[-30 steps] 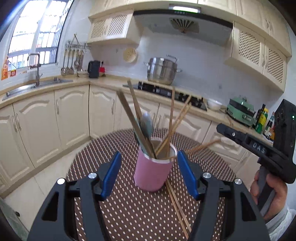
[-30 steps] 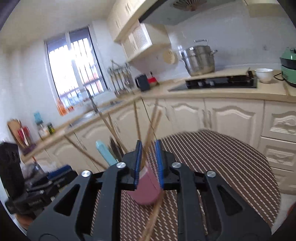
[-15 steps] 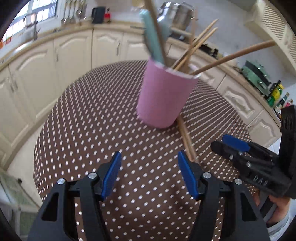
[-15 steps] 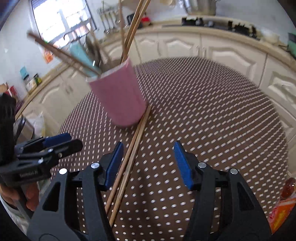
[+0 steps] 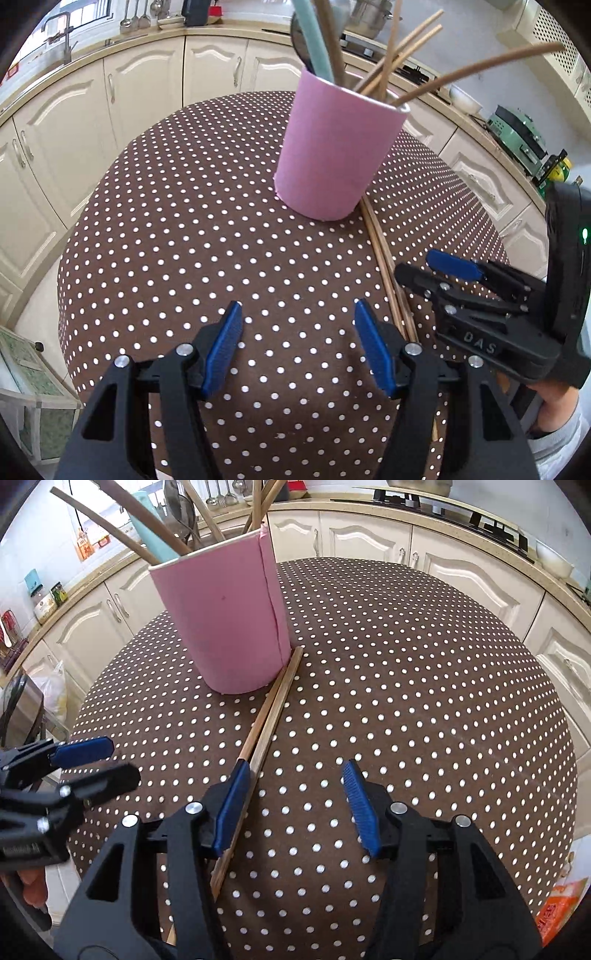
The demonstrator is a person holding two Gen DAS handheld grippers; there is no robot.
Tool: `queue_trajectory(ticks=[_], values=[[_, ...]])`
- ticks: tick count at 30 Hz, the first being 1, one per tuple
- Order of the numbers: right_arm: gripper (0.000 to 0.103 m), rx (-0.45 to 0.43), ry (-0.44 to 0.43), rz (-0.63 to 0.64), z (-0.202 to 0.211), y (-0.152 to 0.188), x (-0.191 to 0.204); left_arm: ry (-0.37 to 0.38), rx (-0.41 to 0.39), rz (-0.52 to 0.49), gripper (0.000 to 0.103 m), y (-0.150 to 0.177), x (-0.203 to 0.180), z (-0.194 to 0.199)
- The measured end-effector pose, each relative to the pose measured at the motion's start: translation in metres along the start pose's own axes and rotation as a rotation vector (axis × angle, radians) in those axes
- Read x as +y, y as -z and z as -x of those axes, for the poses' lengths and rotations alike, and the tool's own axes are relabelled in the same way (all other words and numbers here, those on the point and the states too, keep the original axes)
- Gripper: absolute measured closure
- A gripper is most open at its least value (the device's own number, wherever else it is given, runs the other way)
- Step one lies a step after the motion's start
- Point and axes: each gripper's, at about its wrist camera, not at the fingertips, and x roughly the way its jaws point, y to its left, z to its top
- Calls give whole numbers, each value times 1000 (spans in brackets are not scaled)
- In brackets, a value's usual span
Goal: Organize utensils
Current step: 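Move the open right tool back down to the remaining chopsticks, then close the right tool on another chopstick and lift it upright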
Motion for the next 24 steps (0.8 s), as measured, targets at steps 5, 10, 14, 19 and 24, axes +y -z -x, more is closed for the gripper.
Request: queue_trajectory(ticks=[5,10,14,19,24], values=[[51,39,21,46,-2,-2,10,-16,7,-6,41,-1,-2,-4],[51,70,18,55,-4,-4,4,-28,13,4,41,-2,0,-5],[52,111,39,114,-9,-7,5,-22,8,-3,41,-3,0,-1],[52,133,53,129,-15,-15,11,-9,1,-12,41,-5,1,2],[68,146,51,116,-23,-31,5,-5,4,-17,41,-7,-2,2]])
